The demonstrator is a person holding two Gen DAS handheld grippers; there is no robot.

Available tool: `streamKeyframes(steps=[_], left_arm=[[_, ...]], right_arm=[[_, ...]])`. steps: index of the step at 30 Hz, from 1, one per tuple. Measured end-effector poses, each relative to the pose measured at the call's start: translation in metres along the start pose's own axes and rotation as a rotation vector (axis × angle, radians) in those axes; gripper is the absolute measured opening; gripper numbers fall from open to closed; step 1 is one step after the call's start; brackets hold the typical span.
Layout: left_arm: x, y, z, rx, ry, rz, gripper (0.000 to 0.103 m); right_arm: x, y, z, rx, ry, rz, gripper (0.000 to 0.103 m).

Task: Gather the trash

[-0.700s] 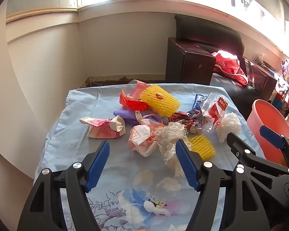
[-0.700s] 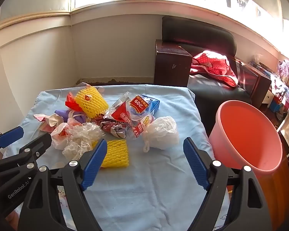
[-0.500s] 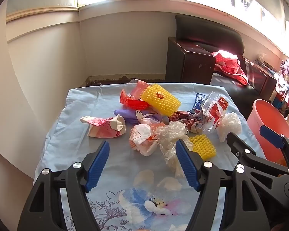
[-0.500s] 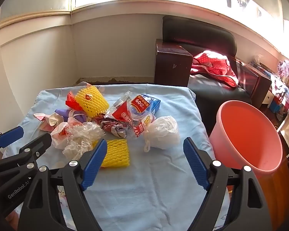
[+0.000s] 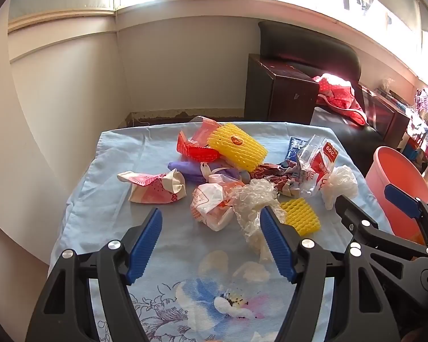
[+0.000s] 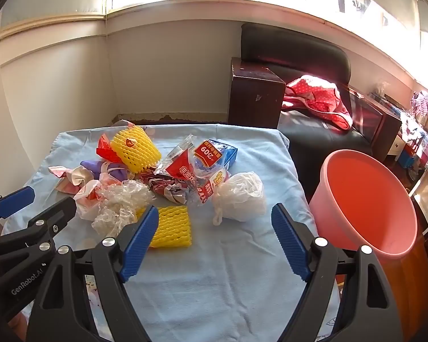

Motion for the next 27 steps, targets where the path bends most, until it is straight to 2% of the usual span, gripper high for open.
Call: streamKeyframes(steps=[27], left_arm=[[0.0030,-0.0052,-0.0051,-0.012,-0.002,0.001,0.070]], right_arm=[[-0.0011,-0.0016,-0.0042,-0.012,-0.002,0.004,0.082]])
Point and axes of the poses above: each gripper's, at about its wrist camera, not at the fingertips, and z roughly against the way its jaws point, x to its right, y to its top, the point moved 7 cm from there along -z, roughly the way its jaws point
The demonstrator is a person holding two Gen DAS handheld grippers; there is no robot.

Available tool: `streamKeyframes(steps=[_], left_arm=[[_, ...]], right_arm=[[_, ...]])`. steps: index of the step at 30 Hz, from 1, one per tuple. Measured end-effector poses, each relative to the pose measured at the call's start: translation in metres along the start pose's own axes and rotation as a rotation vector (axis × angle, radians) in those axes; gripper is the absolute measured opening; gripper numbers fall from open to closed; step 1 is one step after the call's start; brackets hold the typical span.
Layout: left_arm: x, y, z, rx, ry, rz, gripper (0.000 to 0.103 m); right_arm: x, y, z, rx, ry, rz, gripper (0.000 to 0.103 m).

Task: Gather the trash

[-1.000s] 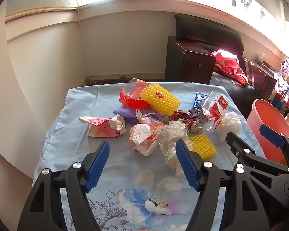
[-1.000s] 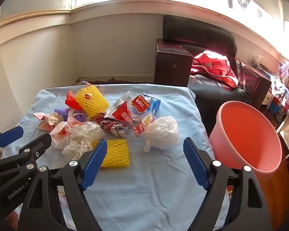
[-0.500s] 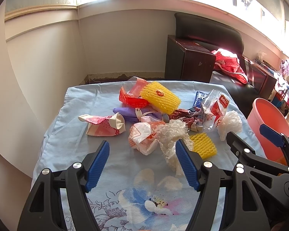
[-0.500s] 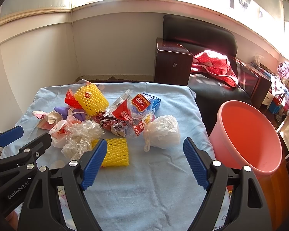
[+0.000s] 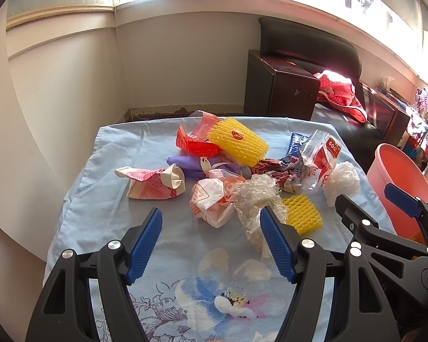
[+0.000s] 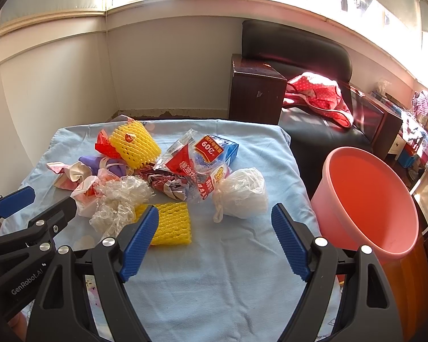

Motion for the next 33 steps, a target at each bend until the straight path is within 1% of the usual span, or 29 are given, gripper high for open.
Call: streamKeyframes(steps=[33], left_arm=[[-0.003,-0.010,-0.009,-0.025,-0.006,-0.008,0.070]], right_arm=[[-0.002,-0.005,-0.004,-0.025,0.012,0.003,0.082]])
Point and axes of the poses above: each gripper's, at about its wrist camera, not at the fingertips, and z roughly against the way its jaws point, x to its right, y to its top, the point moved 7 cm from there along -z, roughly the way its jaws point
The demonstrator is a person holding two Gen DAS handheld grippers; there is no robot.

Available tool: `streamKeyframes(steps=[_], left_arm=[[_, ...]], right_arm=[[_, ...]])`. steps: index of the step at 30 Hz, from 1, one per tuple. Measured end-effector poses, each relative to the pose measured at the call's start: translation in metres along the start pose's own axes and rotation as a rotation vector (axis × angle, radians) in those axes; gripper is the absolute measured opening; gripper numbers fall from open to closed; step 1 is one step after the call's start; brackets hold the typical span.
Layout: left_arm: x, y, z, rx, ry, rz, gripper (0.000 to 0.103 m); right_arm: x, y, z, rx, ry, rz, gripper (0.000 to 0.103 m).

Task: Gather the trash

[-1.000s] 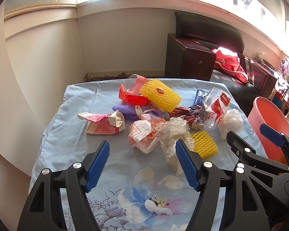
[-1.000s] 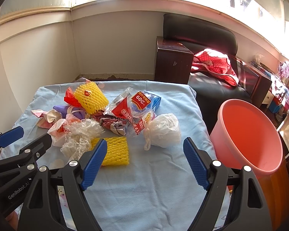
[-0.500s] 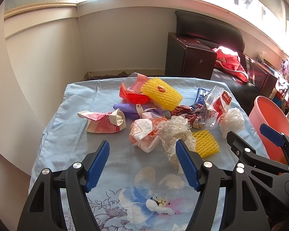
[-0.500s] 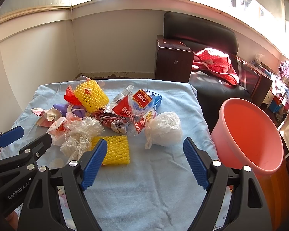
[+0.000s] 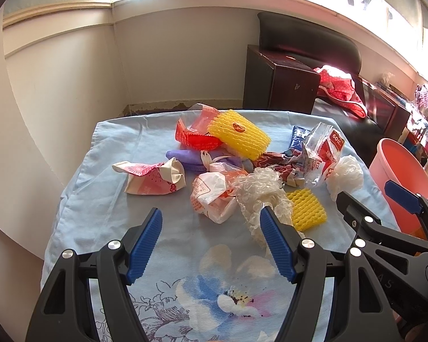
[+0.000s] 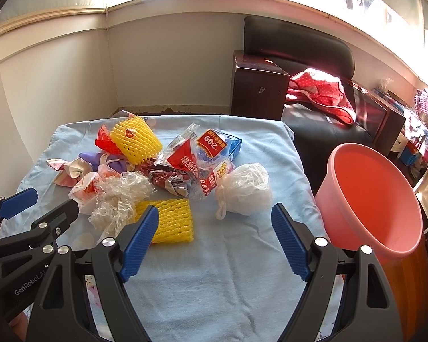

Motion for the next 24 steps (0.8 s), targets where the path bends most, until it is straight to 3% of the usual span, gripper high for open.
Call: streamKeyframes(steps=[15,24], left_arm=[[-0.030,-0.006,-0.013,-0.062,-0.016,0.066,0.069],[0.002,-0.002,-0.004,-0.066,-0.193,0.029,0.065]], right_arm=[[0.007,-0.001,-0.006,-0.031,0.052,0.007,0.082],[0.030,-0.006,-0.007,-0.040,0.055,-0.009,0.082]])
Point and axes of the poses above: each gripper's, at about its wrist camera, not at the fingertips, and z roughly against the way its jaws point, x to its right, y to its top, the point moved 7 cm from there along -z, roughly the way its jaws point
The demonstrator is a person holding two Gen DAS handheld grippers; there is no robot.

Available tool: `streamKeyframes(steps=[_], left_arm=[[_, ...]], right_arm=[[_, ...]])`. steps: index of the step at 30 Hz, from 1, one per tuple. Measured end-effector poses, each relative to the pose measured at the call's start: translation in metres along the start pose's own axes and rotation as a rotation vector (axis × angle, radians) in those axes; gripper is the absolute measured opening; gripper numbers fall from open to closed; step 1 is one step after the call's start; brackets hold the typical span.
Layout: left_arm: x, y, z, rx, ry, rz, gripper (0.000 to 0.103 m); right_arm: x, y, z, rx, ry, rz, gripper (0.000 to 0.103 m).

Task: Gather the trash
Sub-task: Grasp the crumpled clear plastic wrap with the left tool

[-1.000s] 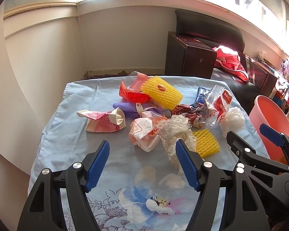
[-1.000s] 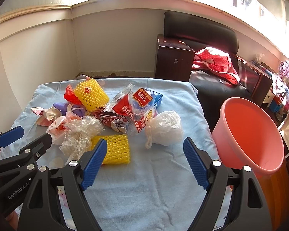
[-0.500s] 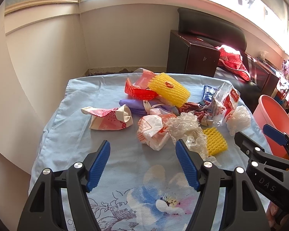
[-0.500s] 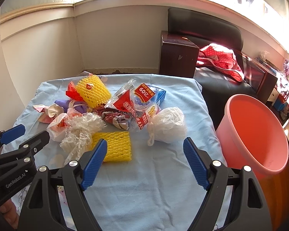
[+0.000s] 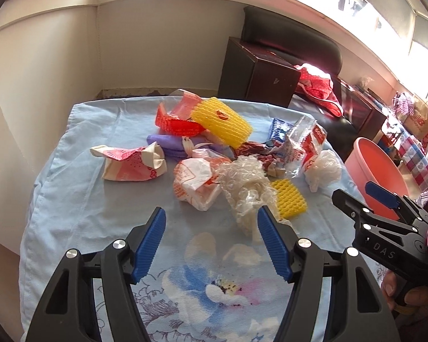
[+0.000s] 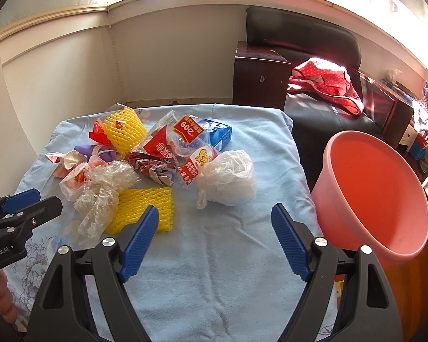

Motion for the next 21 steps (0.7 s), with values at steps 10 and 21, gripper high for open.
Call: streamKeyframes(steps=[10,21], left_arm=[[0.038,0.003,-0.038,-0.080,0.024,-0.111,0.061],[0.038,0.001,-0.044,-0.102,0.020,-0.122,0.033]], right_arm=[[0.037,-0.003,0.006,-0.003,0.017,-0.047,0.082],[0.023,0.024,-0.001,0.014,0.130,-0.030,0.078]])
Point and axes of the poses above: each gripper's, at about its wrist camera, not at the fingertips, and z roughly against the way its jaws point, x to its right, y to its top, the point moved 7 cm from there along -z, roughly the way its jaws point
